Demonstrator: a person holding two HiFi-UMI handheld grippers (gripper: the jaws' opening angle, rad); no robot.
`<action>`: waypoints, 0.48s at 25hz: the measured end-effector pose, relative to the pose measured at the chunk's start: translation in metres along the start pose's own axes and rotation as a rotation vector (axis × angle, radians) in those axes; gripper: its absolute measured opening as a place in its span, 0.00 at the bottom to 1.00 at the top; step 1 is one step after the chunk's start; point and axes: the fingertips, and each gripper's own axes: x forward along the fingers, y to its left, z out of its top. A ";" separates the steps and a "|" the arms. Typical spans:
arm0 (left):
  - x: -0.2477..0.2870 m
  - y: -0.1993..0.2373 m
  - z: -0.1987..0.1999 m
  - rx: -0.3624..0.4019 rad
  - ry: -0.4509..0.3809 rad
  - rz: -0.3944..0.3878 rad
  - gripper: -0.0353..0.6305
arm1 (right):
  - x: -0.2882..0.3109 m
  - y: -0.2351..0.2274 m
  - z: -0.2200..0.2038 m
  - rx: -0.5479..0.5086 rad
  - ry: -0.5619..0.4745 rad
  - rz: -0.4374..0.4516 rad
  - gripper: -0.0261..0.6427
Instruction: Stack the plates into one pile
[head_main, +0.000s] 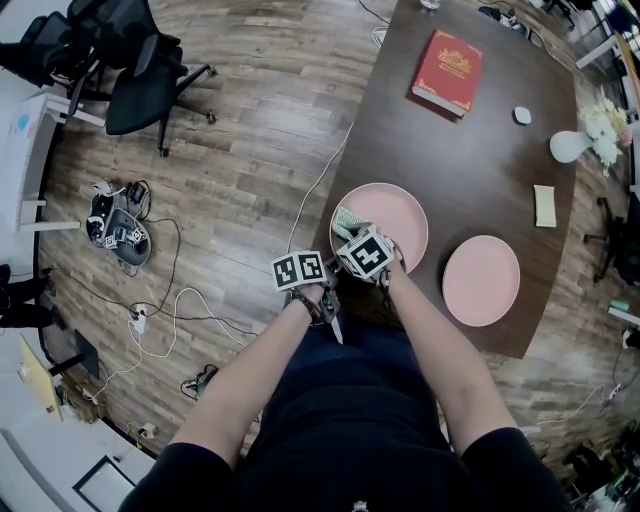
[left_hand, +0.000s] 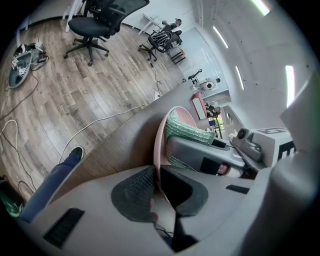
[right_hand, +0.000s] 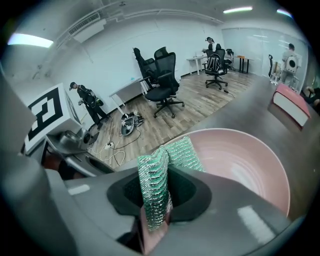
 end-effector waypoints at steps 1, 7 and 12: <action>0.000 0.000 0.000 -0.001 0.000 0.001 0.09 | 0.002 0.000 0.000 -0.007 0.006 -0.001 0.17; -0.001 0.000 0.001 -0.013 -0.010 0.000 0.10 | -0.001 0.009 0.005 -0.023 0.065 -0.001 0.17; 0.000 0.001 0.002 -0.078 -0.035 0.000 0.09 | -0.001 0.006 0.002 -0.030 0.092 -0.022 0.17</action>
